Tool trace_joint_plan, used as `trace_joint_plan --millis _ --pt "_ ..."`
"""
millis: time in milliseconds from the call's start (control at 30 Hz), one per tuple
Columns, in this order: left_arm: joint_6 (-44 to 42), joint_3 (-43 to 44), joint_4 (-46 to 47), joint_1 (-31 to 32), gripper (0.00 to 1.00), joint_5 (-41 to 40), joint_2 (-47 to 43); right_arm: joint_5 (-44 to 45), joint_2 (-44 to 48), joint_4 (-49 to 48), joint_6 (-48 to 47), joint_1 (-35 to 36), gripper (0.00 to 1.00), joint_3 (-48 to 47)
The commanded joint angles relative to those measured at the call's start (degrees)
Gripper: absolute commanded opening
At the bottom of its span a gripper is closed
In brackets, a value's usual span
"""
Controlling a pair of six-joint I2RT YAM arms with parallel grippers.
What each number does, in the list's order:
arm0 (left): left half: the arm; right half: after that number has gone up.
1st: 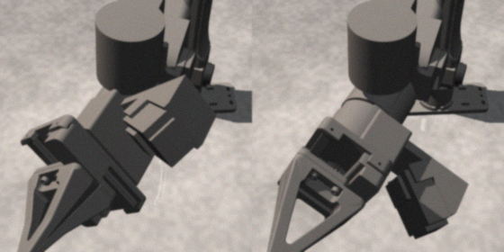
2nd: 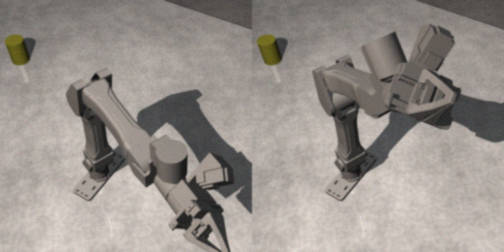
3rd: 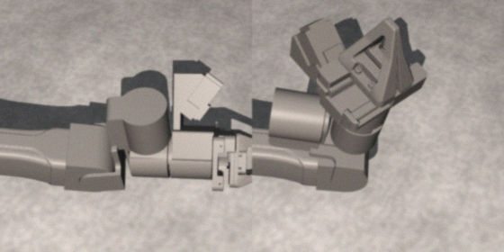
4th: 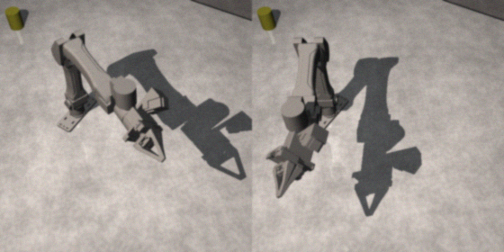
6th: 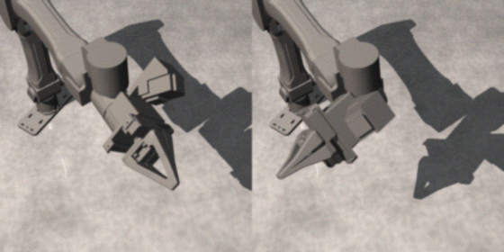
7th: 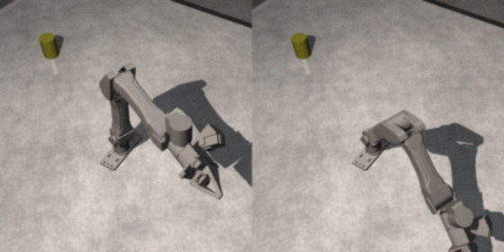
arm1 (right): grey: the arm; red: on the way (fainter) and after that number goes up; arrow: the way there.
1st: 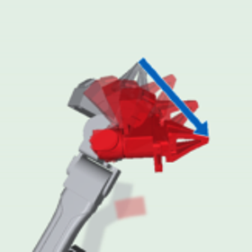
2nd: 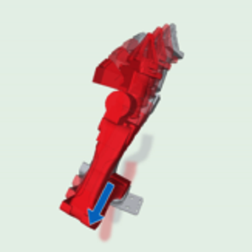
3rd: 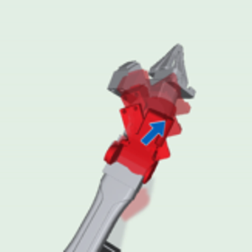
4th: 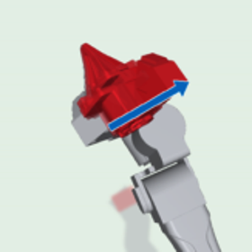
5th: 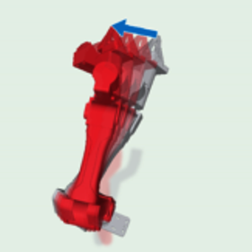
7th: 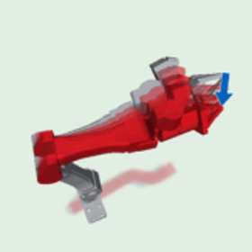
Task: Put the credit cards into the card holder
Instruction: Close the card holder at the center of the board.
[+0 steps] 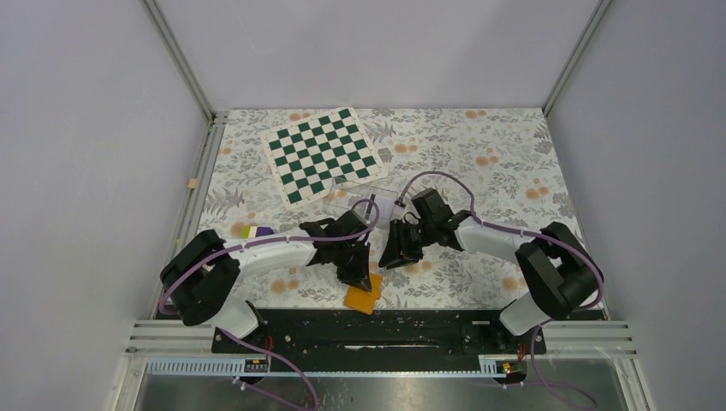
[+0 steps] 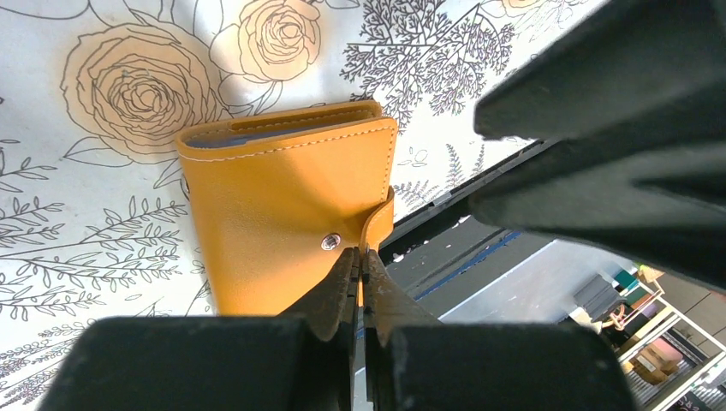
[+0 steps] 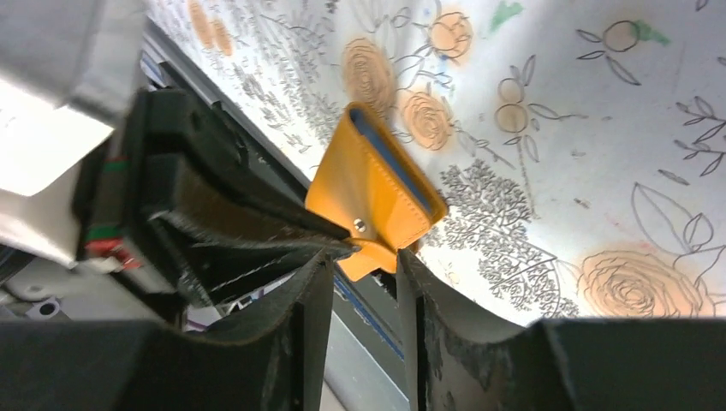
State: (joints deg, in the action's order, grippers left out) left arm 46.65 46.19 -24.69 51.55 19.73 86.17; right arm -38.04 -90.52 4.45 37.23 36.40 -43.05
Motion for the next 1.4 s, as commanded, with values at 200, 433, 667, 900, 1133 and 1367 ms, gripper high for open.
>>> trace_joint_plan --millis 200,433,667,900,1133,1367 --pt "-0.21 -0.19 0.86 -0.17 0.0 -1.65 -2.45 -1.56 0.05 0.82 0.12 2.84 0.13 -0.35" --pt "-1.62 0.64 -1.38 -0.2 0.0 -3.61 -2.21 -1.04 -6.47 1.38 0.86 5.88 0.1 -6.43" --pt "-2.45 1.45 -3.13 -0.21 0.0 -5.66 -2.61 2.28 -11.11 4.19 0.06 6.49 0.08 -7.64" --pt "-4.06 2.93 -5.88 -0.19 0.03 -7.8 -2.7 3.94 -13.2 7.02 -1.17 6.95 0.08 -7.55" --pt "-4.29 2.94 -5.92 -0.21 0.07 -8.31 -2.66 6.18 -12.54 9.14 -2.63 7.51 0.08 -7.98" --pt "-4.4 2.63 -4.6 -0.2 0.02 -7.0 -2.86 7.74 -1.81 3.8 -2.97 7.48 0.14 -3.79"
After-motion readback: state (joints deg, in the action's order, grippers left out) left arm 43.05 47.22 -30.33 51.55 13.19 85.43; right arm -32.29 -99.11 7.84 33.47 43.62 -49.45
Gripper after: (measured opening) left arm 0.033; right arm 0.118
